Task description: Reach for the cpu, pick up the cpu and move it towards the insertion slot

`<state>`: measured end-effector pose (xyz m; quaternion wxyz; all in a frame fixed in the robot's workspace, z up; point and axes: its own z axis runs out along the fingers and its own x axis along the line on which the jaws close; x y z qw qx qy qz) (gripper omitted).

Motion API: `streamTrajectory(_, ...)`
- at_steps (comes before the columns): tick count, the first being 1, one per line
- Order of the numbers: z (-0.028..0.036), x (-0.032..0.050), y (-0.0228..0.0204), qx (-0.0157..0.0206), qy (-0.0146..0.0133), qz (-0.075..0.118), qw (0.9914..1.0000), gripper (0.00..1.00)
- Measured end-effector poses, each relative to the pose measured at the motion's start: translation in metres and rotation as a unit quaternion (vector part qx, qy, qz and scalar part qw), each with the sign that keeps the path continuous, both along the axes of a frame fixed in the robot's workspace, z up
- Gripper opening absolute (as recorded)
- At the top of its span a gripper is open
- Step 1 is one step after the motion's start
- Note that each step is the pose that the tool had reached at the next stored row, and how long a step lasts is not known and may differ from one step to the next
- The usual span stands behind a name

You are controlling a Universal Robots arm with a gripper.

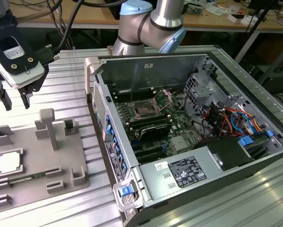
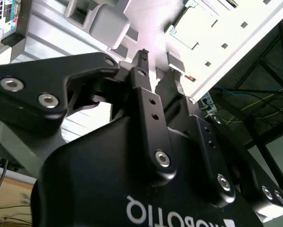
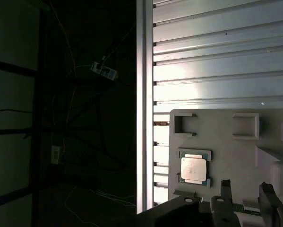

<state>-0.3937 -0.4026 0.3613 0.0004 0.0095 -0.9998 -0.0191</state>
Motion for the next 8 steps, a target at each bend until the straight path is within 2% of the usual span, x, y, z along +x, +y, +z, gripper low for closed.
streamTrajectory(1, 0.0000, 0.0000, 0.0000, 0.0000, 0.0000, 0.000, 1.00000, 0.42)
streamTrajectory(2, 0.0000, 0.0000, 0.0000, 0.0000, 0.0000, 0.000, 1.00000, 0.42)
streamTrajectory(5, 0.0000, 0.0000, 0.0000, 0.0000, 0.0000, 0.000, 1.00000, 0.60)
streamTrajectory(8, 0.0000, 0.0000, 0.0000, 0.0000, 0.0000, 0.000, 1.00000, 0.60)
